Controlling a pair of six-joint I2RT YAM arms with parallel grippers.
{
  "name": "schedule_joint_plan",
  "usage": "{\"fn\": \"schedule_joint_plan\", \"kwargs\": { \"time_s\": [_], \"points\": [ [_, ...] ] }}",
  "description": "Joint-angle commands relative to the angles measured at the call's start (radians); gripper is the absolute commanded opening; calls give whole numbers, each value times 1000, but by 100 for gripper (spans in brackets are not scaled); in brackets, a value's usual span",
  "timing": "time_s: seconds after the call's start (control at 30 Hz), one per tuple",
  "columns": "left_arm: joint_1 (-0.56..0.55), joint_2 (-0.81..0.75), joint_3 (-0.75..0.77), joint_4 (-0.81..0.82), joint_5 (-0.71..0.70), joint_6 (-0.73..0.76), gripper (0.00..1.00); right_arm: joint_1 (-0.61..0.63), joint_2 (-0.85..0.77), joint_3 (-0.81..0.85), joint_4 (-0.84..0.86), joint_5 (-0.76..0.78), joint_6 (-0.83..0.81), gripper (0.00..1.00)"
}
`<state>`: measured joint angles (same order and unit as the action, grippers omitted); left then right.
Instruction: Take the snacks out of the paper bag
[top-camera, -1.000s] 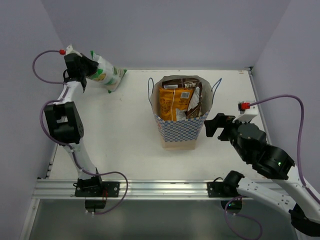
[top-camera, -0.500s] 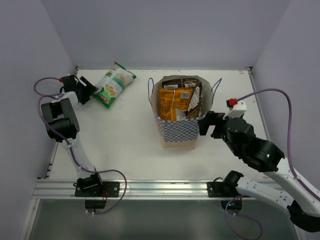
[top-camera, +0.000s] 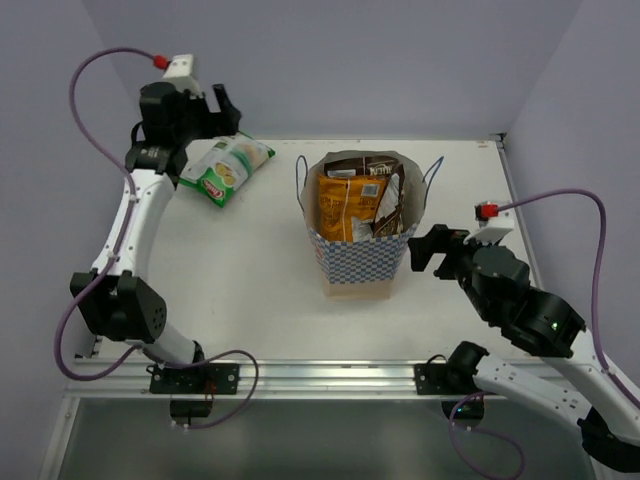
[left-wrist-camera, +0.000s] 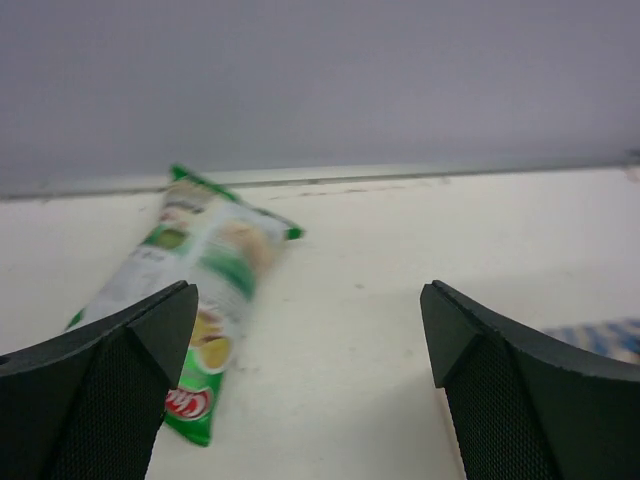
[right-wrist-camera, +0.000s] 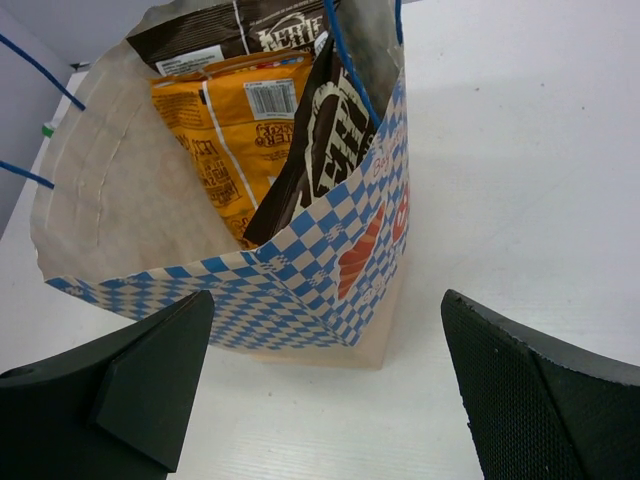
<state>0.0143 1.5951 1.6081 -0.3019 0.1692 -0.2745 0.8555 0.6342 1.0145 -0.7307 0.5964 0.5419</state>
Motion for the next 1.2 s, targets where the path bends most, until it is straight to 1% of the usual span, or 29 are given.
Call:
{"fn": "schedule_joint_plan", "kwargs": {
  "time_s": [0.0,0.07,0.1,0.13,0.17,0.2,0.23,0.27,0.3,0.33,0.37,0.4,0.43,0.47,0.5,0.67,0.73,0.9,1.0,1.03,1.07,1.1,1.13,1.17],
  "points": [
    [-222,-73,65,-111,12,218,99,-3,-31,-11,36,65,33,99],
    [-289,-83,110,-129,36,253,99,-3,-36,-8,33,72,44,99],
    [-360,-78,139,-141,45,268,99,-3,-36,-7,33,75,53,99],
    [-399,-72,200,-172,43,285,99,-3,-36,-5,27,77,58,99],
    [-433,-63,232,-190,43,334,99,-3,-34,1,22,78,64,99],
    [-503,-38,269,-209,30,353,99,-3,-33,4,20,79,72,99],
    [-537,-24,335,-242,21,365,99,-3,-28,7,17,75,75,99],
    [-565,15,369,-262,15,392,99,-3,-27,13,16,71,76,99],
    [-623,38,406,-285,4,409,99,-3,-24,16,16,68,79,99],
    [-651,63,441,-337,-6,423,99,-3,-21,16,14,66,79,99],
    [-677,116,510,-365,-40,455,99,-3,-21,21,14,66,82,99],
    [-730,147,544,-397,-57,474,99,-3,-21,21,13,63,87,99],
    [-753,176,577,-463,-75,489,99,-3,-21,21,13,63,90,99],
    [-773,205,634,-492,-94,510,99,-3,-25,22,13,63,95,99],
    [-796,248,644,-512,-115,512,99,-3,-28,21,13,62,104,99],
    [-806,313,609,-513,-137,500,99,-3,-36,45,11,71,116,99],
    [-807,331,604,-514,-160,505,99,-3,-16,68,11,82,90,99],
    [-807,370,599,-514,-163,523,99,-6,64,196,10,115,4,99],
    [-806,387,592,-523,-165,528,98,-33,117,300,11,91,-42,99],
    [-806,388,584,-523,-165,529,98,-53,155,333,11,74,-60,99],
    [-806,393,579,-522,-165,534,98,-106,177,402,10,54,-78,99],
    [-806,397,576,-522,-193,537,98,-140,197,435,11,-5,-107,99],
    [-806,401,576,-525,-197,538,98,-230,234,497,11,-41,-118,99],
    [-806,408,579,-525,-203,540,98,-280,254,525,11,-73,-125,99]
  ]
}}
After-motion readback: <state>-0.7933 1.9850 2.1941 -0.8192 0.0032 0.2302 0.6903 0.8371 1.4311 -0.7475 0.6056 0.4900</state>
